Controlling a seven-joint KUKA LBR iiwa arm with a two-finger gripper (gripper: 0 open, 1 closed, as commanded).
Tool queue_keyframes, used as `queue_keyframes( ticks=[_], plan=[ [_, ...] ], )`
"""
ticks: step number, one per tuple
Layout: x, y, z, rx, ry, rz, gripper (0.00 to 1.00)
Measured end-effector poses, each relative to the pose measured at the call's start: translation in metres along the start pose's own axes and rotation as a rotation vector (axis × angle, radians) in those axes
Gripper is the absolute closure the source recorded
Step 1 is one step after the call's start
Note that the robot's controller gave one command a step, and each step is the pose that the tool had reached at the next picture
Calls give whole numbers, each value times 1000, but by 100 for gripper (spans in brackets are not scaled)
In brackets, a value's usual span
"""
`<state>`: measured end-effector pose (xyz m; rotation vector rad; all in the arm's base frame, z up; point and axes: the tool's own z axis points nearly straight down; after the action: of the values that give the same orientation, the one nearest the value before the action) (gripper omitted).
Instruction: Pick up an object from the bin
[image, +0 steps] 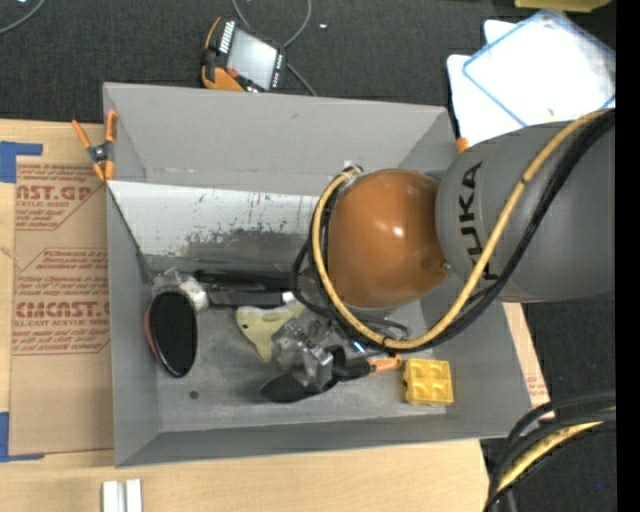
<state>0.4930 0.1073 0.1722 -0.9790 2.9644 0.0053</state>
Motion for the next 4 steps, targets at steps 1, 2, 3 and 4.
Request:
queue_keyframes(
  ticks=[1, 2, 3, 4],
  plan=[
    [-4, 6, -3, -1, -3, 26, 100],
    [-27, 16, -16, -1, -5, -98, 100],
    [-7, 18, 8, -4, -3, 61, 100],
    [-29, 22, -1, -3, -8, 38, 100]
  ],
)
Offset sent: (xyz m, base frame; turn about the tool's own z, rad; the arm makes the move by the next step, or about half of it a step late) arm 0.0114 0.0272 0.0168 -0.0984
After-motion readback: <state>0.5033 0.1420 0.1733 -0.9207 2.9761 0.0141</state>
